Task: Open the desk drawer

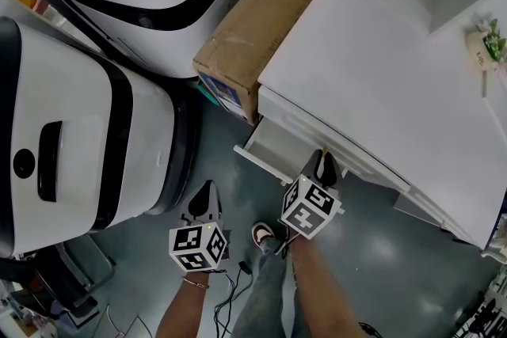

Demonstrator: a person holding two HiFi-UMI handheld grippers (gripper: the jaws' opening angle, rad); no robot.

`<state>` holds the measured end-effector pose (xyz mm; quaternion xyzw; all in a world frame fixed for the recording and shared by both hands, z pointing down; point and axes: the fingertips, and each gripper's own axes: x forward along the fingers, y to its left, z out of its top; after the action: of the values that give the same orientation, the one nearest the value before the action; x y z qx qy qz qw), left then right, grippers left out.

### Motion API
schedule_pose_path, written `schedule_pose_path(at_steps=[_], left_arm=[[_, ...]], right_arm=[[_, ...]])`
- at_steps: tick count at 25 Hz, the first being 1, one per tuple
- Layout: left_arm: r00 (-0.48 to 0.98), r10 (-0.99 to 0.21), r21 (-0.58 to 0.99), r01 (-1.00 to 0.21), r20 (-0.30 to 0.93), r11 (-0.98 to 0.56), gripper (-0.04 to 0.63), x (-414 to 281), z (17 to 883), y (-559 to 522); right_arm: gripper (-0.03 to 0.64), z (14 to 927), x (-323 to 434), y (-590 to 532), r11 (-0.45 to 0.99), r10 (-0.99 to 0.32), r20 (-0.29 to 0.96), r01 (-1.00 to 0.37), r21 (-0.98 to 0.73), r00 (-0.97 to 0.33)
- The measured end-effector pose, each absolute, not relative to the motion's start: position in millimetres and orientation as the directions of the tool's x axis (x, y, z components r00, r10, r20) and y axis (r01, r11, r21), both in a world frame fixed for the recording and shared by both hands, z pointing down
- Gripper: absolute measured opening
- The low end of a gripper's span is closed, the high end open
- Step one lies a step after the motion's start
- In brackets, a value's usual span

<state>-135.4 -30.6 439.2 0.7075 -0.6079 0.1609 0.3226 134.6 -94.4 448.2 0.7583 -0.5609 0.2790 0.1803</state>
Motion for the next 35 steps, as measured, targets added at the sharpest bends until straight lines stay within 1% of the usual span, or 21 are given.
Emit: schedule_pose_path(at_steps=[14, 25, 35], left_arm=[[0.2, -0.762, 0.258, -0.965, 0.616, -0.045, 0.017, -138.6, 432.6, -13.2], [0.165, -0.769, 0.259, -0.966, 0.617, 0.0, 0.017, -149.8, 430.6, 2.8], [0.157, -0.777, 0.261, -0.965, 0.61, 0.01, 0.017, -149.4, 425.5, 14.1]], right_arm=[[0.083, 449.4, 119.5, -67.8, -0.285, -0.743, 0.642, -0.958, -0.045, 0.191], [0.083, 448.6, 106.5, -47.4, -0.26, -0.738, 0.652, -0.965, -0.038, 0.173], [0.084, 449.1, 94.6, -28.7, -0.247, -0.727, 0.669, -0.968, -0.048, 0.153]])
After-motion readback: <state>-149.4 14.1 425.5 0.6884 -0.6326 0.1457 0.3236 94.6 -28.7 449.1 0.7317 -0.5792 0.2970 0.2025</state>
